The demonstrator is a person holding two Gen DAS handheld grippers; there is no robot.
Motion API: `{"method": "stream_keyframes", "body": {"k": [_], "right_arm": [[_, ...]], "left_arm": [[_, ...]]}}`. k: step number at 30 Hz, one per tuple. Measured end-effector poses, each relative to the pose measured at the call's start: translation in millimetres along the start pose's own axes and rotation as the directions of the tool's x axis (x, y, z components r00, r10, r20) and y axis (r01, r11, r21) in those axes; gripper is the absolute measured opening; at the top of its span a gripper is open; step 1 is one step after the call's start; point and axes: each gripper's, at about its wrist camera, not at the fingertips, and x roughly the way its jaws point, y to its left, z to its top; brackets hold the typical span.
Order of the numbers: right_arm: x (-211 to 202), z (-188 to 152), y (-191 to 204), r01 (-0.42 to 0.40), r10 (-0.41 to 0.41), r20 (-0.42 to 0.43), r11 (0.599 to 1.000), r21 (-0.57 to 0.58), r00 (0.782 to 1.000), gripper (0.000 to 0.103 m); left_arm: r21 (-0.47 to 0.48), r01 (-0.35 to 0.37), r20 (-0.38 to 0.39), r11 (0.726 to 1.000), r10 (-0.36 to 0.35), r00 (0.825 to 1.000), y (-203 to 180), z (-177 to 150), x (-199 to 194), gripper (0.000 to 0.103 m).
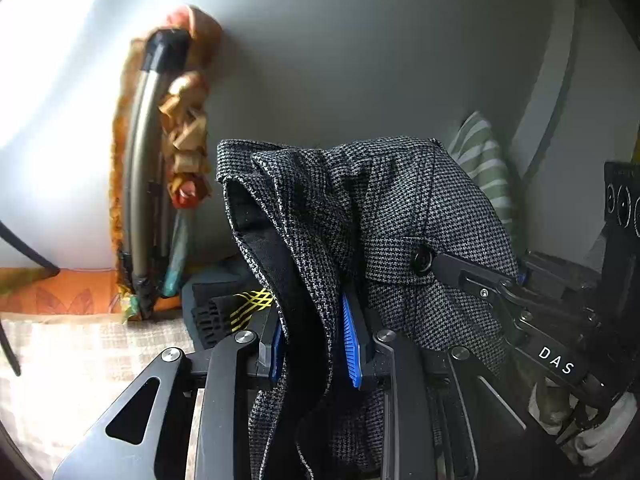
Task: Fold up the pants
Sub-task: 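Lower the folded trousers onto the black garment stack and open both grippers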
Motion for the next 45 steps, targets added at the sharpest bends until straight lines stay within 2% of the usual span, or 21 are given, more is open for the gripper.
{"method": "stream_keyframes", "body": {"k": [7,10,12,14,16,17,18,23,26,30,35,45], "right_arm": [[46.3,-9.4,-20.8,0.037,-0.037,-0.06,0.999,-0.006,0.998,0.017],[67.9,-17.2,-25.8,0.069,-0.07,-0.09,0.997,-0.019,0.993,0.021],[80.4,-23.8,-27.4,0.088,-0.089,-0.116,0.996,-0.018,0.989,0.031],[87.9,-30.1,-30.3,0.147,-0.149,-0.136,0.989,-0.029,0.979,0.045],[91.3,-33.3,-37.6,0.218,-0.219,-0.144,0.976,-0.022,0.965,0.051],[91.0,-33.7,-42.8,0.223,-0.22,-0.149,0.975,0.003,0.964,0.058],[88.7,-34.3,-46.0,0.216,-0.21,-0.145,0.976,0.03,0.967,0.061],[74.8,-36.3,-50.0,0.199,-0.19,-0.122,0.978,0.068,0.974,0.071],[63.2,-35.4,-41.4,0.195,-0.188,-0.099,0.978,0.069,0.977,0.078],[48.7,-32.3,-33.1,0.181,-0.175,-0.079,0.981,0.073,0.981,0.085],[31.2,-30.6,-26.1,0.152,-0.146,-0.055,0.983,0.106,0.988,0.09],[-3.7,-44.1,-17.6,0.093,-0.09,-0.027,0.98,0.175,0.996,0.099]], "left_arm": [[-0.004,-0.046,-0.054,0.999,0.045,0.997,-0.5,-4.7,36.8,0.022],[0.022,-0.075,-0.095,0.997,0.077,0.993,-1.8,-6.7,51.4,0.023],[0.039,-0.09,-0.118,0.995,0.094,0.989,-2.8,-8.9,56.7,0.024],[0.049,-0.121,-0.108,0.991,0.126,0.986,-2.8,-9.2,57.1,0.026],[0.032,-0.135,-0.123,0.99,0.138,0.983,-0.2,-8.5,56.2,0.045],[0.022,-0.127,-0.126,0.992,0.129,0.984,1.0,-8.1,54.4,0.061],[0.021,-0.126,-0.117,0.992,0.127,0.985,1.3,-7.9,51.5,0.063],[0.041,-0.136,-0.11,0.99,0.139,0.984,-0.3,-7.9,41.4,0.063],[0.054,-0.146,-0.099,0.988,0.151,0.984,-0.1,-8.4,33.2,0.07],[0.052,-0.148,-0.094,0.988,0.152,0.984,2.7,-9.7,15.9,0.071],[0.066,-0.156,-0.066,0.986,0.16,0.985,1.9,-9.7,-5.8,0.077],[0.068,-0.142,-0.063,0.988,0.146,0.987,2.0,-21.4,-44.9,0.078]]}}
